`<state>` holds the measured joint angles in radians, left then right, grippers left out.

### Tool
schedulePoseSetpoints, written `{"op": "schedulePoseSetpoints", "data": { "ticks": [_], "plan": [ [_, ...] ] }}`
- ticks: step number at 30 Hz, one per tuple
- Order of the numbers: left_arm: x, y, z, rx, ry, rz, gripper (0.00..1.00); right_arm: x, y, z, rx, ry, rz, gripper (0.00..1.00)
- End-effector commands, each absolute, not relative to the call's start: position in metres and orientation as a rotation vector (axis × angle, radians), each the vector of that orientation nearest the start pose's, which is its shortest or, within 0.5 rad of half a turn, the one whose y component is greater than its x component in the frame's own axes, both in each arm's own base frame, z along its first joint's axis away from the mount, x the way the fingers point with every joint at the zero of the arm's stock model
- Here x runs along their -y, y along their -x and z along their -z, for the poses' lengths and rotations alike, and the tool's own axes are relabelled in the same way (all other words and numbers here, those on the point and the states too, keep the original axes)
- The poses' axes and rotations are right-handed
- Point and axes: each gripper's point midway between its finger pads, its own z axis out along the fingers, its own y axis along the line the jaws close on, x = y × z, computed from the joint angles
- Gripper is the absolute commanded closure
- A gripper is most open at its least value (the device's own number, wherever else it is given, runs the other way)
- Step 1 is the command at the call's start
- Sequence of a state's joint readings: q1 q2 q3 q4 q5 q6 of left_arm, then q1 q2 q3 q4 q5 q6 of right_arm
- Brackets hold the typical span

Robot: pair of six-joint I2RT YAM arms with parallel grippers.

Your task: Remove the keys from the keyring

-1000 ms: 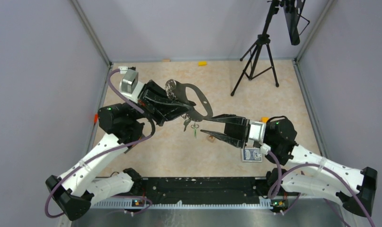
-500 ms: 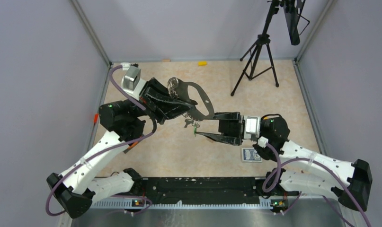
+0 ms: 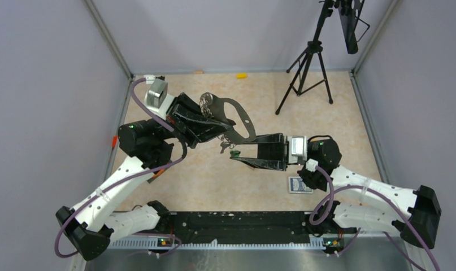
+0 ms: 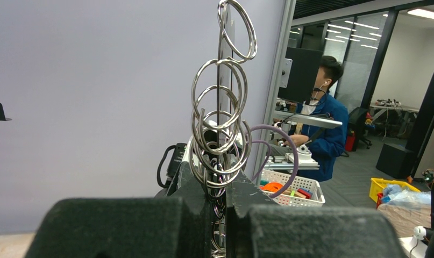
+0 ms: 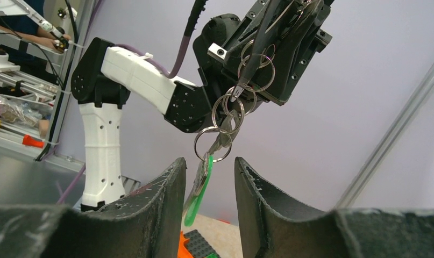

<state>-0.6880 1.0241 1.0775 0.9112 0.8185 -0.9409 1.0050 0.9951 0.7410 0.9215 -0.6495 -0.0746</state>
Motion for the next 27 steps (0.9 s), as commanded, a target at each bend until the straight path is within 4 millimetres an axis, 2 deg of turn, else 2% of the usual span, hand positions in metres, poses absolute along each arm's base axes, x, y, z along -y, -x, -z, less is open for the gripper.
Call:
{"op": "schedulePoseSetpoints", "data": {
  "ticks": [1,6,18,27],
  "plan": [
    [0.260,-0.080,-0.560,-0.670,-0.824,1.705,1.00,-0.321,-0.081,-0.452,-0.402,0.987,-1.135,0.63],
    [0.259,-0.079,-0.561,-0.665,-0.823,1.708,1.00,-0.322,-0.083,-0.448,-0.417,0.988,-1.136,0.69],
    [0.258,-0.078,-0.564,-0.655,-0.826,1.705,1.00,-0.325,-0.085,-0.442,-0.440,0.997,-1.144,0.70],
    [0.257,-0.077,-0.563,-0.655,-0.824,1.705,1.00,-0.327,-0.084,-0.442,-0.434,1.004,-1.155,0.76]
  ]
}}
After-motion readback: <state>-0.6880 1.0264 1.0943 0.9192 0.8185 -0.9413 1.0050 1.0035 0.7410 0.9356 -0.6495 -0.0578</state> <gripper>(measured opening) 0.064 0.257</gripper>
